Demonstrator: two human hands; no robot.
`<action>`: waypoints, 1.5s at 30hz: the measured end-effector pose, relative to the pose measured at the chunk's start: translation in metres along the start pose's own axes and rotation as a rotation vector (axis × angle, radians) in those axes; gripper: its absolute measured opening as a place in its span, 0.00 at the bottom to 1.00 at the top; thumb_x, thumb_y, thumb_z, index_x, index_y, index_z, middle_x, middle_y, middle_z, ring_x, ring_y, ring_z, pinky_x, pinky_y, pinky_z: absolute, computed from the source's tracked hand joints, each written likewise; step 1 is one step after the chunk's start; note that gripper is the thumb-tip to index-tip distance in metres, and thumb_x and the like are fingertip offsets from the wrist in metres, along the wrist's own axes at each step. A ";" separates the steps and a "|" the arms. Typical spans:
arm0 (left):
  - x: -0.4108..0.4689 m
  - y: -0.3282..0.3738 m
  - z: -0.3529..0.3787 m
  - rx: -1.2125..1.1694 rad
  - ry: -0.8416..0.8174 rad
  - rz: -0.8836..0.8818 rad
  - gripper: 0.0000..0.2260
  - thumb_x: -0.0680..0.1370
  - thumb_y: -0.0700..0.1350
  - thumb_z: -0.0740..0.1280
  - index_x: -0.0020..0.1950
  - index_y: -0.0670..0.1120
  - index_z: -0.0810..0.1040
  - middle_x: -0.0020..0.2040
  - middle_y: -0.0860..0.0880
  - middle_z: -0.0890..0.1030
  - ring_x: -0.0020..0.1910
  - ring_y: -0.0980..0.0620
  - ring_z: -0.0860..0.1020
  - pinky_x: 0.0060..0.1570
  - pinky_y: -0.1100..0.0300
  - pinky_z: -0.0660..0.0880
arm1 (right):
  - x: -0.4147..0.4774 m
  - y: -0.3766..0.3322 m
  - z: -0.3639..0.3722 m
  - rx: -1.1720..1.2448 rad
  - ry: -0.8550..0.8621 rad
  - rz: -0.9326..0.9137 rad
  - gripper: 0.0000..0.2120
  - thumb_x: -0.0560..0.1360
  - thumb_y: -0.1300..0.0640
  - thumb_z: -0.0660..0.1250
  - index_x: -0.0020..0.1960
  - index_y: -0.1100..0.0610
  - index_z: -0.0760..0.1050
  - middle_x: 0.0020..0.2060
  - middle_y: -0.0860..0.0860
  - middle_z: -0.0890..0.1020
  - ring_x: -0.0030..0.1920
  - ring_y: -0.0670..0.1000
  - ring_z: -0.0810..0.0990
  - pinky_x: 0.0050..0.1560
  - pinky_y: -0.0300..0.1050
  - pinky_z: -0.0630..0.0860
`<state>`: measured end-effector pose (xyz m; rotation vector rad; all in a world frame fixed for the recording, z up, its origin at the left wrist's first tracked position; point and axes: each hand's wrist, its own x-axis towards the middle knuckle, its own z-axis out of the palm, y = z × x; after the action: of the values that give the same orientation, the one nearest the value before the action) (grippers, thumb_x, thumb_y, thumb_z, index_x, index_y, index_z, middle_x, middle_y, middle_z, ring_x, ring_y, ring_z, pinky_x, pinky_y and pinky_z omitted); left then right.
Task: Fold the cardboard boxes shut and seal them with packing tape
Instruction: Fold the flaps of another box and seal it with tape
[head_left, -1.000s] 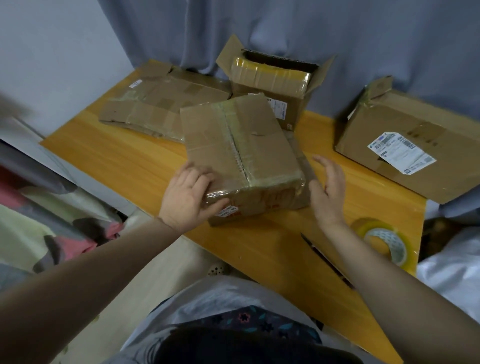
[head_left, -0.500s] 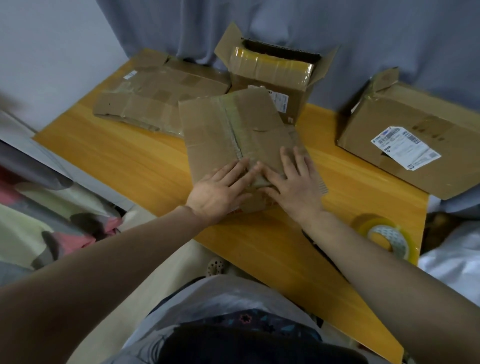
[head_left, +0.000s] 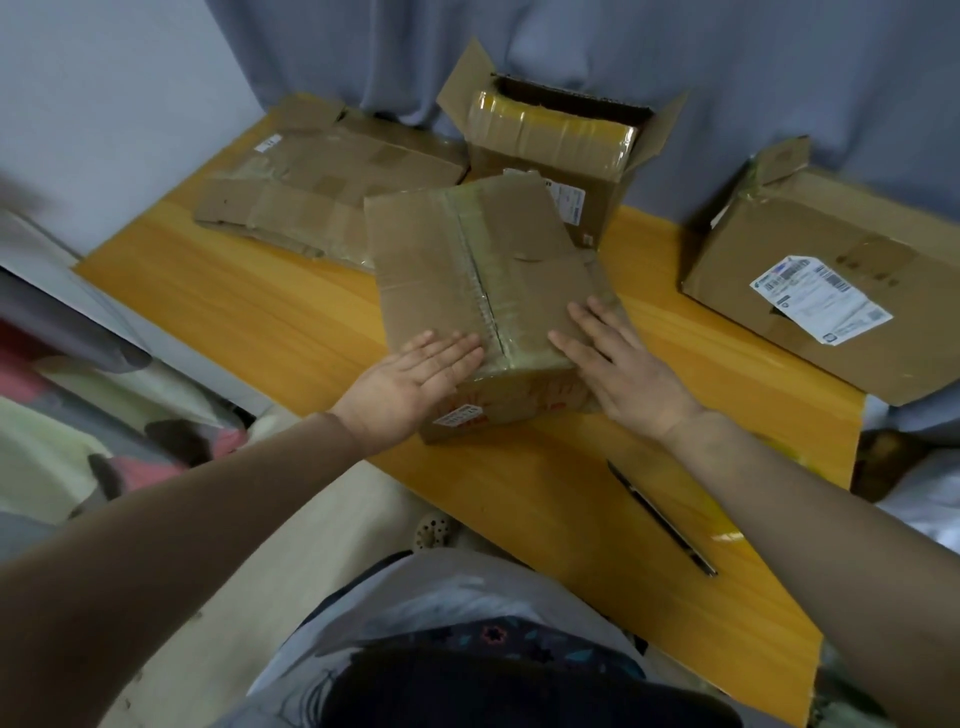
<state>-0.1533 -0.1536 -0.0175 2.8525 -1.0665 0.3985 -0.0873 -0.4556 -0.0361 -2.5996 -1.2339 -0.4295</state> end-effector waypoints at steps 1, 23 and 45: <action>0.004 0.004 -0.003 -0.006 -0.015 -0.034 0.18 0.83 0.44 0.52 0.70 0.40 0.68 0.69 0.41 0.73 0.68 0.43 0.71 0.72 0.48 0.60 | 0.001 -0.004 -0.004 0.014 -0.008 0.045 0.23 0.77 0.56 0.59 0.72 0.53 0.62 0.70 0.61 0.68 0.73 0.62 0.60 0.68 0.66 0.63; 0.011 0.005 0.003 0.015 0.069 -0.085 0.20 0.83 0.51 0.52 0.71 0.41 0.67 0.70 0.44 0.71 0.70 0.46 0.68 0.72 0.42 0.55 | -0.009 -0.007 -0.002 0.178 -0.042 0.160 0.40 0.72 0.73 0.66 0.77 0.55 0.52 0.76 0.59 0.53 0.72 0.65 0.60 0.67 0.55 0.66; 0.011 0.021 0.005 0.117 0.015 -0.382 0.20 0.79 0.52 0.57 0.67 0.44 0.67 0.63 0.40 0.77 0.63 0.31 0.73 0.57 0.26 0.60 | 0.081 -0.072 -0.001 1.208 1.078 1.788 0.17 0.83 0.56 0.51 0.45 0.61 0.76 0.39 0.48 0.76 0.49 0.55 0.77 0.34 0.31 0.70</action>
<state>-0.1580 -0.1773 -0.0194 3.0535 -0.4877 0.4616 -0.0947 -0.3536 0.0000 -1.0841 0.9763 -0.3200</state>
